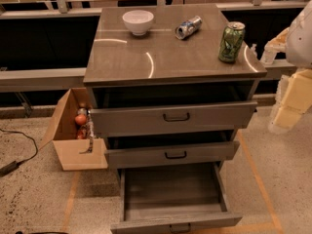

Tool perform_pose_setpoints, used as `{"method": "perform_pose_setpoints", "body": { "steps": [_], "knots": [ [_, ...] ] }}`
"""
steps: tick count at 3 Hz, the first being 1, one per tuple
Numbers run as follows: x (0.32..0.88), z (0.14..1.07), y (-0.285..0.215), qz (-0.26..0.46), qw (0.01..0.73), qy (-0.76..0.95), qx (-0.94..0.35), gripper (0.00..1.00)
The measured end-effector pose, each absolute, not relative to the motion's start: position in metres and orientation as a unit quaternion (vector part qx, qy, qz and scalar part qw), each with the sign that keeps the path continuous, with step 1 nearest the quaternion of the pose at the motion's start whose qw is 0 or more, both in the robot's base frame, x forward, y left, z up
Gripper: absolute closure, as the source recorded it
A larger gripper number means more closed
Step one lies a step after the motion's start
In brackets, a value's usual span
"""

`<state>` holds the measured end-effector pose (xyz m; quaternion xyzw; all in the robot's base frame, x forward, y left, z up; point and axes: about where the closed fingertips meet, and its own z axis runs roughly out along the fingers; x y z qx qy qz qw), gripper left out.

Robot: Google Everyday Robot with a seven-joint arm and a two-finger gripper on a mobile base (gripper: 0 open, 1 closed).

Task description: Place green can into bottom drawer

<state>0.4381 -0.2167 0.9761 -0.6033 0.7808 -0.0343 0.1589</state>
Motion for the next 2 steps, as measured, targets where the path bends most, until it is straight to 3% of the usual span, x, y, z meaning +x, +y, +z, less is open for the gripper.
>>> {"method": "perform_pose_setpoints", "body": {
  "steps": [2],
  "knots": [
    [0.4444, 0.9723, -0.2221, -0.028, 0.196, 0.788, -0.583, 0.0]
  ]
}}
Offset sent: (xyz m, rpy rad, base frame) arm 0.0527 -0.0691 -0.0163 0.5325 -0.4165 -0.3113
